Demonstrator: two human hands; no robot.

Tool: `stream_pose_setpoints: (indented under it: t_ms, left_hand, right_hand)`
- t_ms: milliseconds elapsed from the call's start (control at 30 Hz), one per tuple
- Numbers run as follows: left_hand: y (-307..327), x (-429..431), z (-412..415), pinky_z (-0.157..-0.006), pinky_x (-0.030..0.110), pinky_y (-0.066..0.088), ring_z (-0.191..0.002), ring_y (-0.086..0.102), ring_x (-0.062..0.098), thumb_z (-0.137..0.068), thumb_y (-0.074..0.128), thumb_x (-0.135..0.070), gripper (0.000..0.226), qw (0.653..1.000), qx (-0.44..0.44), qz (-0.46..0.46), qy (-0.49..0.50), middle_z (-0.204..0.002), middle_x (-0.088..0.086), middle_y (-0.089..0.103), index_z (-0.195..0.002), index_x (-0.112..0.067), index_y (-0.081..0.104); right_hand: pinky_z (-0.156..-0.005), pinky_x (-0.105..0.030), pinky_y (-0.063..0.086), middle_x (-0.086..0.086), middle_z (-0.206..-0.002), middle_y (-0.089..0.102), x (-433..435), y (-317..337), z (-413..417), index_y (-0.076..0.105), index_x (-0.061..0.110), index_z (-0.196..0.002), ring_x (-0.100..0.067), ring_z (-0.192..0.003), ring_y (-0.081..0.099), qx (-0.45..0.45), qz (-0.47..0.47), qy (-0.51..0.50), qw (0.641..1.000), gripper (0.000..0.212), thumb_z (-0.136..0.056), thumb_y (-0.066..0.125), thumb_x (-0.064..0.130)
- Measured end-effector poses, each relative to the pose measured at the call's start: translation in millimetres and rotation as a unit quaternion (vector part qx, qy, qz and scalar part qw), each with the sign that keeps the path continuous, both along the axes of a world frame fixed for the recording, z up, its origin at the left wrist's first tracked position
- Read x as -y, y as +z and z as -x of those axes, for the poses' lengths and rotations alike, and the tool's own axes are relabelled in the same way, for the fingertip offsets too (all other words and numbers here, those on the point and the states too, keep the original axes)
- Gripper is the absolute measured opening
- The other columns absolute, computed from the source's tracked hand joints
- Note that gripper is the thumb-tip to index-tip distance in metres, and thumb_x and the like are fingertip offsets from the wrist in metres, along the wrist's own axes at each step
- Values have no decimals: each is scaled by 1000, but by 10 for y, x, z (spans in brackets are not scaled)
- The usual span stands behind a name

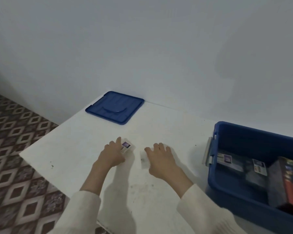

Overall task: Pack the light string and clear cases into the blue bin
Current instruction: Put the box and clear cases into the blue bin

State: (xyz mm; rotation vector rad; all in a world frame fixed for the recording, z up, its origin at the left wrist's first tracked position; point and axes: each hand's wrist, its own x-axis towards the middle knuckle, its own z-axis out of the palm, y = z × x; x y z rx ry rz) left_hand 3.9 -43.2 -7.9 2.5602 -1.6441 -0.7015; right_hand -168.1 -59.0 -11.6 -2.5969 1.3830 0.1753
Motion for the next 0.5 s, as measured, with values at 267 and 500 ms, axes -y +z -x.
stream_pose_setpoints:
  t_ms: [267,500]
  left_hand:
    - [1009,152,841,-69,23,46,-93,56,15,-90,56,-17,52,957,-198,183,-106,-125,1,55,-137,-20,36]
    - [1273,241,2091,-72,22,48,-86,55,6,-71,75,-10,64,900,-304,96,-298,-100,-12,53,-122,-28,42]
  right_hand:
    - [-77,-24,37,10,-110,49,-418,1150,814,37,31,-132,-11,-100,50,322,50,-66,943,53,-85,57,44]
    - [-81,-21,47,10,-91,63,-461,1675,2350,56,44,-106,-2,-86,63,509,7,-219,832,55,-58,70,65]
